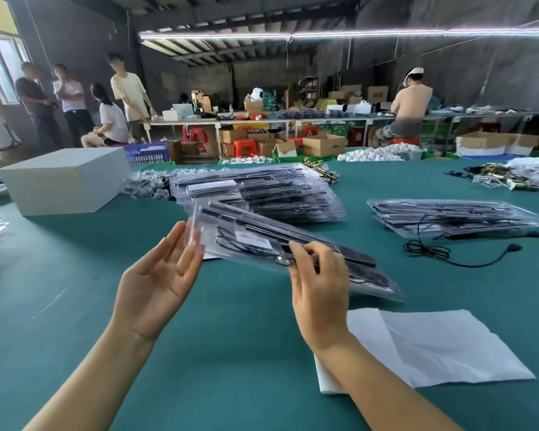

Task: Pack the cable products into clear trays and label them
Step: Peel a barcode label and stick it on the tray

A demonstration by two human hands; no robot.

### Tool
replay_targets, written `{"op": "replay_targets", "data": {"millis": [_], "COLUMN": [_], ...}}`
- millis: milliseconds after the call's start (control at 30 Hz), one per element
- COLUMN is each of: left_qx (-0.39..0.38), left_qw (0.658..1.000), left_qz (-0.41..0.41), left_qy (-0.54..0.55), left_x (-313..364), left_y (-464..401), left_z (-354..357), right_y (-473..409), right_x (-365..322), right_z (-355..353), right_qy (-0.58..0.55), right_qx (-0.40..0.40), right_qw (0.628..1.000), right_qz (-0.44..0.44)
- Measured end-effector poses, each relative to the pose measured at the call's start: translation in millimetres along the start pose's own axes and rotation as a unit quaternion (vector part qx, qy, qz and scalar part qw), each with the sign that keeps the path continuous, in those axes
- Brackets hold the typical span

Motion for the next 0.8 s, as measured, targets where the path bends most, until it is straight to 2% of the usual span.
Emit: {"op": "replay_targets", "data": {"millis": [100, 200, 267, 333, 367, 400, 467, 567, 600, 667, 733, 800], "left_qx": [-0.002, 0.076, 0.117, 0.095, 0.066, 0.043, 0.024, 0.024, 0.02, 0.003, -0.018, -0.021], "left_qw": [0.996, 0.978, 0.958, 0.933, 0.908, 0.875, 0.828, 0.804, 0.791, 0.74, 0.662, 0.617], "left_qz": [-0.055, -0.111, -0.09, -0.034, -0.007, 0.017, 0.051, 0.081, 0.089, 0.112, 0.151, 0.159], "left_qy": [-0.066, -0.16, -0.247, -0.344, -0.414, -0.482, -0.558, -0.589, -0.605, -0.663, -0.734, -0.771], "left_x": [-32, -68, -80, -85, -86, -89, -94, -94, -93, -89, -86, -86], "left_y": [0, 3, 5, 7, 9, 11, 13, 9, 8, 7, 5, -1], "left_z": [-2, -21, -32, -30, -25, -21, -16, -19, -20, -20, -16, -16], "right_y": [-9, -26, -37, -45, -46, -44, -30, 2, 12, 23, 25, 25], "right_x": [10, 23, 34, 51, 62, 72, 88, 92, 91, 89, 91, 93], "right_z": [-4, -10, -16, -15, -10, -1, 24, 53, 59, 65, 69, 71], "right_qy": [-0.066, -0.154, -0.198, -0.252, -0.294, -0.34, -0.439, -0.575, -0.597, -0.614, -0.631, -0.645], "right_qx": [0.032, 0.061, 0.099, 0.122, 0.12, 0.107, 0.035, -0.064, -0.086, -0.127, -0.153, -0.178], "right_qw": [0.997, 0.984, 0.97, 0.932, 0.889, 0.831, 0.691, 0.468, 0.422, 0.387, 0.377, 0.37], "right_qz": [0.024, 0.071, 0.105, 0.232, 0.329, 0.428, 0.573, 0.667, 0.677, 0.676, 0.661, 0.644]}}
Point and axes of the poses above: each hand's wrist, its own y-axis away from the middle knuckle, its own z-axis out of the palm, x = y × z, the point moved 5 cm from there along -y, towards the middle knuckle, and after that the axes turned 13 degrees about y, right-handed, at the moved point
